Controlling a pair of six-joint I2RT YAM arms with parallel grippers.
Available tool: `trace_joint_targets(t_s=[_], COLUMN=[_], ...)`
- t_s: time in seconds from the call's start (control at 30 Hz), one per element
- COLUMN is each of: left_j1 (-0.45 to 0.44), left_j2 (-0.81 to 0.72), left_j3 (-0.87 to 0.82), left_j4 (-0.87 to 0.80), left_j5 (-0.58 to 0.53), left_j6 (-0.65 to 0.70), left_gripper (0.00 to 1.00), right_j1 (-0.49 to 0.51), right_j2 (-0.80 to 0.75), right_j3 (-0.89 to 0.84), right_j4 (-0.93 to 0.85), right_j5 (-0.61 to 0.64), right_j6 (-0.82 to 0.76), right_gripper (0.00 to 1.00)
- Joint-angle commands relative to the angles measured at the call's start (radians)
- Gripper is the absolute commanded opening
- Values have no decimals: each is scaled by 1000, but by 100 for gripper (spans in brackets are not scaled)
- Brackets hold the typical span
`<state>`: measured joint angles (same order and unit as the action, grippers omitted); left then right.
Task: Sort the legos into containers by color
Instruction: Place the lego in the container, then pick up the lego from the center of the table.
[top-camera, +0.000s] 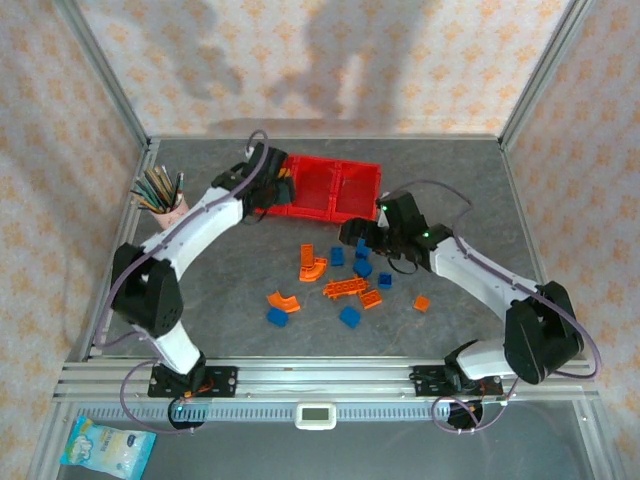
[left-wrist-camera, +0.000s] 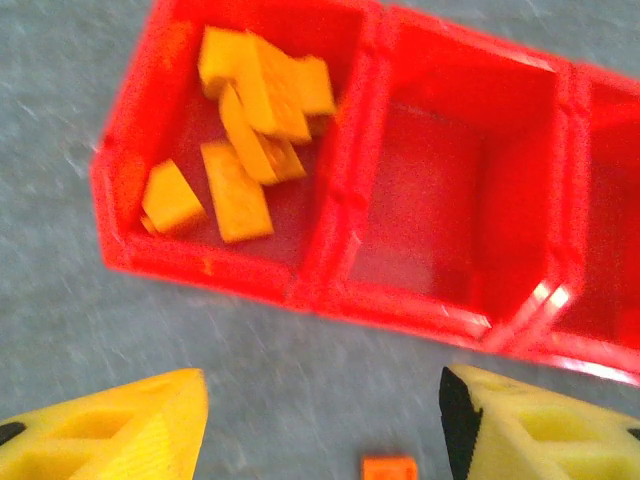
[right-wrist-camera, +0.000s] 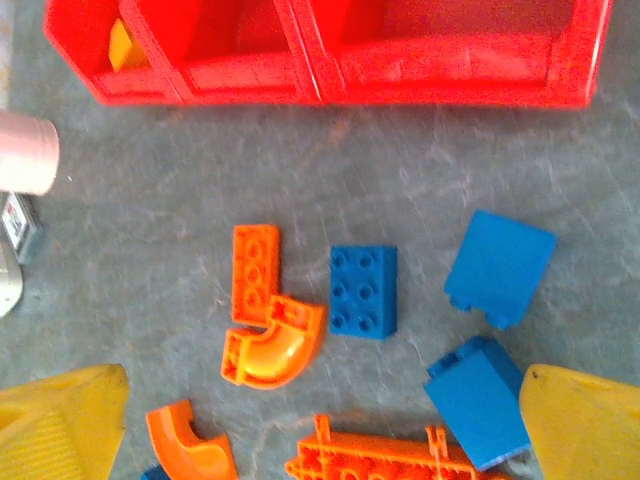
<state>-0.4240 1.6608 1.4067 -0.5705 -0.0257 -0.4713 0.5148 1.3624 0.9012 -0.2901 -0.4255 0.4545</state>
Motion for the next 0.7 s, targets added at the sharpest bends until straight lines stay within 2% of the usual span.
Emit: trace_joint_targets(t_s=[0.0,0.13,0.27,0.67], left_j1=[-55,-134,-184,-218], left_j2=[-46,-75,-32,189], left_j3=[-124,-220,-250,-172], left_j4=[28,64,106,147], left_j5=[18,22,20,-74], left_j6=[-66,-145,-200,-306], left_gripper=[67,70,73,76], right_j1=[5,6,7,6], right_j2=[-24,-40,-46,-42], right_j3=[-42,-106,-133,-108], right_j4=[49,97,132,120], right_j5=[-25,-23,-24,34], right_j6=[-37,-47,-30,-44], right_gripper=[100,100,100,100])
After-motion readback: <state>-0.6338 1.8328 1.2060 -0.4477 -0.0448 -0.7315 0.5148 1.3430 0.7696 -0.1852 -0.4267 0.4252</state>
